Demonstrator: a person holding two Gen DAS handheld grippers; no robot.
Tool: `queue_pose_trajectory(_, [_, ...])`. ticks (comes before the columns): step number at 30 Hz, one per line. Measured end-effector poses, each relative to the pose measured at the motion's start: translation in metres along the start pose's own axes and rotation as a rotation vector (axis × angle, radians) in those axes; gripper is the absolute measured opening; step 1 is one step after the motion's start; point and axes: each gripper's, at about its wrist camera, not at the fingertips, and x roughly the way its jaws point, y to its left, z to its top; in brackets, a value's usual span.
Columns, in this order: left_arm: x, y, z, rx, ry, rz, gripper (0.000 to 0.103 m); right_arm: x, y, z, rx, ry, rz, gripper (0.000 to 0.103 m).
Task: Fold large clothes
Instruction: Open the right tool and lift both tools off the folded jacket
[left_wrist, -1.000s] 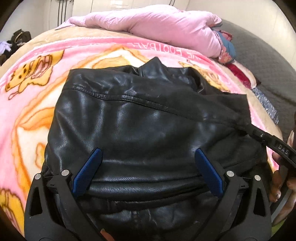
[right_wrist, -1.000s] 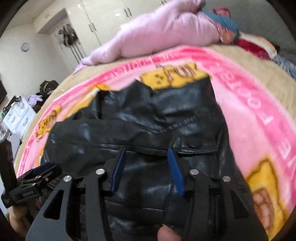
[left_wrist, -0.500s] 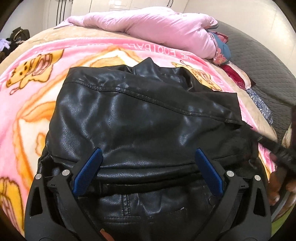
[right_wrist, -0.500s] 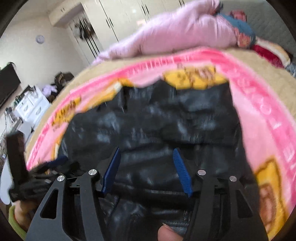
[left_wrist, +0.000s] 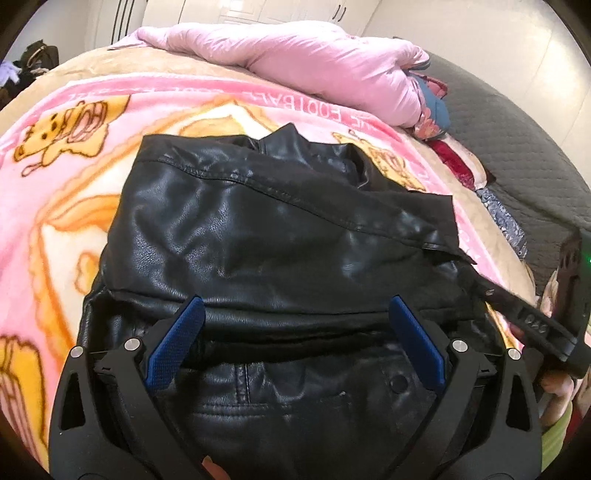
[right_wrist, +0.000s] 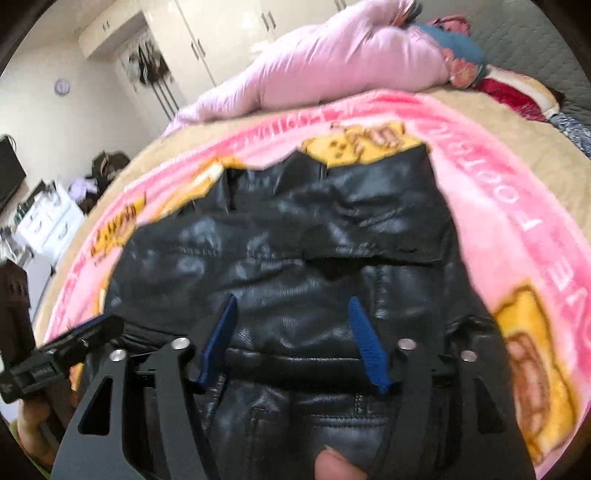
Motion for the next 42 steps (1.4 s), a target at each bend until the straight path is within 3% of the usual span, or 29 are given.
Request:
queue_pose_trajectory(6, [-0.013, -0.010, -0.003, 0.021, -0.019, -0.009, 0.093, -0.030, -0.011, -0.005, 0.089, -0.075, 0.011, 0.084])
queue_pose_trajectory(8, [-0.016, -0.013, -0.002, 0.027, -0.023, -0.015, 0.093, -0.038, -0.009, -0.006, 0.090, -0.099, 0.001, 0.091])
queue_pose_trajectory(12, [-0.024, -0.017, -0.002, 0.037, -0.038, -0.010, 0.093, -0.055, 0.000, -0.006, 0.057, -0.147, -0.030, 0.095])
queue_pose_trajectory(42, [-0.110, -0.031, -0.006, 0.051, -0.161, -0.057, 0.093, -0.133, 0.038, -0.020, -0.003, -0.252, -0.012, 0.096])
